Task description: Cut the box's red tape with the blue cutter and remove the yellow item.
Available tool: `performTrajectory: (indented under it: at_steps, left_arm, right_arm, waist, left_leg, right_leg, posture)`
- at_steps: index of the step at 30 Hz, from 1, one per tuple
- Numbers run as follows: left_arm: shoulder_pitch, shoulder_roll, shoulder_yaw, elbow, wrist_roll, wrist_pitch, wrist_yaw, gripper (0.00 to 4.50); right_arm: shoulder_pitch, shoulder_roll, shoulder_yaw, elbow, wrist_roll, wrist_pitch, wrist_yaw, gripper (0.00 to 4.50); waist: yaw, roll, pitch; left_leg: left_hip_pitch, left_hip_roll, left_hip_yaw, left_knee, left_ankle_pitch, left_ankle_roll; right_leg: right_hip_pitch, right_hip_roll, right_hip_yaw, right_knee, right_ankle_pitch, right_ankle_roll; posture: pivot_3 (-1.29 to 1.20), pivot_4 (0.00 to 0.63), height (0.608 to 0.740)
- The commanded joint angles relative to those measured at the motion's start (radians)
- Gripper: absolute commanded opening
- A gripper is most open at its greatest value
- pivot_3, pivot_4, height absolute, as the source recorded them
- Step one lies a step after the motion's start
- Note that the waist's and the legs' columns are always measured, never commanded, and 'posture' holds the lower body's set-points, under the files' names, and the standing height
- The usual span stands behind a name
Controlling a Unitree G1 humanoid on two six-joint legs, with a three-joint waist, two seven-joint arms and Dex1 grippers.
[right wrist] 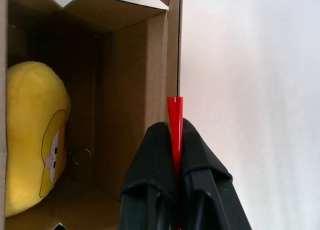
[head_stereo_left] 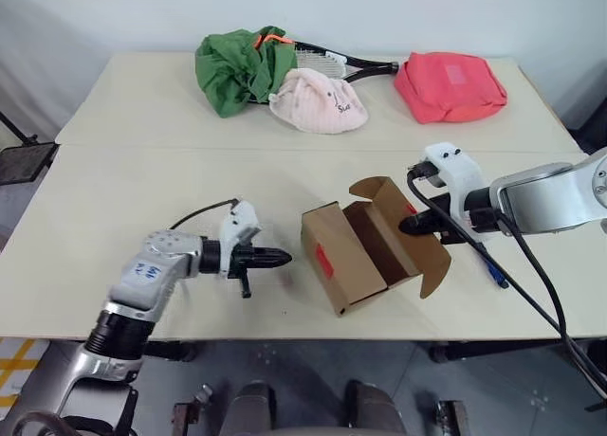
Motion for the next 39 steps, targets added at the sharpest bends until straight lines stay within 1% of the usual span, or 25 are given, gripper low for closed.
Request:
performTrajectory:
  at_steps: [1,3,6,10,13,16,20,24,28,33,36,39]
  left_arm:
    - [-0.073,0.026,0.118,-0.099,-0.196,0.116,-0.036,0.0]
    - [-0.101,0.018,0.131,-0.129,-0.262,0.161,-0.026,0.0]
    - [-0.136,-0.036,0.078,-0.149,-0.269,0.167,0.022,0.0]
    - [-0.156,-0.136,-0.04,-0.102,-0.159,0.11,0.129,0.0]
    - [-0.179,-0.242,-0.083,-0.055,-0.1,0.072,0.234,0.0]
    - [-0.193,-0.275,-0.129,-0.015,-0.028,0.039,0.282,0.0]
    - [-0.185,-0.259,-0.177,-0.029,-0.015,0.06,0.258,0.0]
    - [-0.155,-0.185,-0.195,-0.063,-0.03,0.097,0.2,0.0]
    - [-0.139,-0.15,-0.201,-0.057,-0.018,0.12,0.195,0.0]
    - [-0.117,-0.104,-0.171,-0.042,0.001,0.11,0.197,0.0]
    - [-0.095,-0.062,-0.149,-0.05,0.0,0.114,0.184,0.0]
    - [-0.061,0.002,-0.125,-0.07,-0.019,0.118,0.139,0.0]
  right_arm:
    - [-0.01,-0.022,-0.023,-0.03,0.017,-0.013,-0.015,0.08]
    - [-0.003,-0.024,-0.025,-0.03,0.017,-0.016,-0.02,0.08]
    - [0.004,-0.021,-0.026,-0.029,0.017,-0.022,-0.029,0.08]
    - [0.011,-0.01,-0.027,-0.027,0.017,-0.035,-0.045,0.08]
    - [0.017,-0.005,-0.027,-0.026,0.017,-0.044,-0.053,0.08]
    - [0.023,-0.002,-0.029,-0.028,0.017,-0.049,-0.059,0.08]
    - [0.035,0.0,-0.033,-0.036,0.017,-0.059,-0.066,0.08]
    - [0.049,-0.011,-0.039,-0.033,0.017,-0.062,-0.073,0.08]
    - [0.064,-0.016,-0.048,-0.033,0.017,-0.068,-0.076,0.08]
    - [0.079,-0.034,-0.057,-0.038,0.017,-0.06,-0.058,0.08]
    - [0.08,-0.045,-0.062,-0.041,0.017,-0.059,-0.047,0.08]
    - [0.075,-0.051,-0.07,-0.041,0.017,-0.059,-0.034,0.08]
  waist:
    - [0.001,0.0,0.0]
    - [0.001,0.0,0.0]
    - [0.002,0.0,0.0]
    - [0.002,0.0,0.0]
    - [0.002,0.0,0.0]
    - [0.002,-0.001,0.0]
    - [0.0,-0.001,0.0]
    - [0.001,-0.001,0.0]
    - [0.001,-0.001,0.0]
    - [0.0,0.0,0.0]
    - [0.001,0.0,0.0]
    - [0.0,0.0,0.0]
  left_leg:
    - [0.0,0.0,0.0,0.0,0.0,0.0]
    - [0.0,0.0,0.0,0.0,0.0,0.0]
    - [0.0,0.0,0.0,0.0,0.0,0.0]
    - [0.0,0.0,0.0,0.001,0.0,0.0]
    - [0.0,0.0,0.001,0.001,0.0,0.0]
    - [0.0,0.0,0.001,0.001,0.0,0.0]
    - [0.0,0.0,0.001,0.0,0.0,0.0]
    - [0.0,0.0,0.001,0.0,0.0,0.0]
    - [0.0,0.0,0.001,0.0,0.0,0.0]
    - [0.001,0.0,0.001,0.001,0.0,0.0]
    - [0.001,0.0,0.001,0.001,0.0,0.0]
    - [0.001,0.0,0.001,0.001,0.0,0.0]
  right_leg:
    - [0.0,0.0,0.0,0.0,0.0,0.0]
    - [0.0,0.0,0.0,0.0,0.0,0.0]
    - [0.0,0.0,0.0,0.0,0.0,0.0]
    - [0.001,0.0,0.0,0.0,0.0,0.0]
    - [0.001,0.0,0.0,0.0,0.0,0.0]
    - [0.0,0.0,0.0,0.0,0.0,0.0]
    - [0.0,0.0,0.0,0.0,0.0,0.0]
    - [0.0,0.0,0.0,0.0,0.0,0.0]
    - [0.0,0.0,0.0,0.0,0.0,0.0]
    - [0.001,0.0,0.0,0.0,0.0,0.0]
    - [0.001,0.0,0.0,0.0,0.0,0.0]
    - [0.001,0.0,0.0,0.0,0.001,0.0]
  posture:
    - [0.0,0.15,0.74]
    - [0.0,0.15,0.74]
    - [0.0,0.15,0.74]
    - [0.0,0.15,0.74]
    - [0.0,0.15,0.74]
    - [0.0,0.15,0.74]
    - [0.0,0.15,0.74]
    - [0.0,0.15,0.74]
    - [0.0,0.15,0.74]
    - [0.0,0.15,0.74]
    - [0.0,0.15,0.74]
    - [0.0,0.15,0.74]
